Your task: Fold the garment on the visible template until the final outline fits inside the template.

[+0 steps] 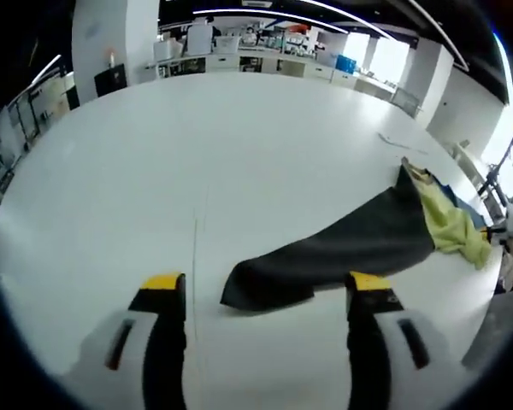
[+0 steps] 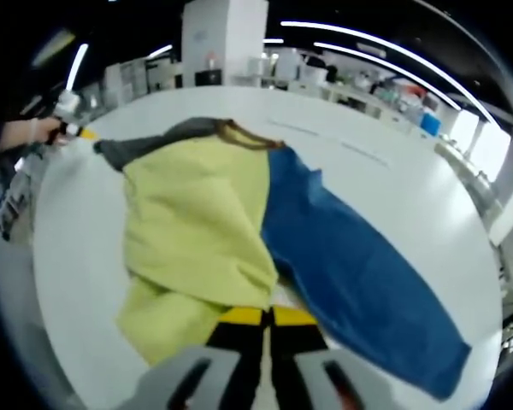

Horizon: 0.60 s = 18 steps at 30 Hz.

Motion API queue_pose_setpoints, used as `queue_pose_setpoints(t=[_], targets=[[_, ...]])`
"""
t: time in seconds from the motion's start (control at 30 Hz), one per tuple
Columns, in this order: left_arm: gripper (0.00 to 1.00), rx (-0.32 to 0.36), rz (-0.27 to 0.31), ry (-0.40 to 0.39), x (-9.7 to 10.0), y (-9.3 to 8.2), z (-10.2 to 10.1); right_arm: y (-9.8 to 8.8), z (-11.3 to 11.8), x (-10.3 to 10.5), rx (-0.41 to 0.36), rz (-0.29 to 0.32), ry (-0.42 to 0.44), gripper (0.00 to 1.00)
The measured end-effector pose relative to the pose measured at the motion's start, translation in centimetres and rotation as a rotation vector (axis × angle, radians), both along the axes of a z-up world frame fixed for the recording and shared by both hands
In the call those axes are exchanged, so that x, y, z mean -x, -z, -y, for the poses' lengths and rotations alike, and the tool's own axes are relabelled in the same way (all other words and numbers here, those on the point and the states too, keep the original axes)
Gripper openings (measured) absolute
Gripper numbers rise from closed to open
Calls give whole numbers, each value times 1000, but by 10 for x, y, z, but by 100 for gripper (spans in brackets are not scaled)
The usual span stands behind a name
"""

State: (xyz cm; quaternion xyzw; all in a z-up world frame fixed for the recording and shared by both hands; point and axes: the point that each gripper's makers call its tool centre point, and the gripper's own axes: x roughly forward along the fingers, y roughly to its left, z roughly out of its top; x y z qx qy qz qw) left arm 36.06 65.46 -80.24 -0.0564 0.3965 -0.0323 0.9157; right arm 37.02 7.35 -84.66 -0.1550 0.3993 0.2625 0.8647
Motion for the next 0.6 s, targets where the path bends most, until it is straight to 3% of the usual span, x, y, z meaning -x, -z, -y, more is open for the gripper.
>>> queue_pose_setpoints(t=[0.17, 0.33, 0.43, 0.6], targets=[[76, 21, 52, 32, 8, -20, 25, -4, -2, 1, -3, 3, -10, 0], [72, 48, 104, 66, 3, -28, 35, -16, -4, 3, -23, 19, -16, 0], [71, 77, 131, 115, 16, -34, 75, -23, -6, 2, -37, 29, -18, 0], [67, 103, 163, 186, 19, -38, 115, -28, -10, 3, -50, 36, -25, 0]])
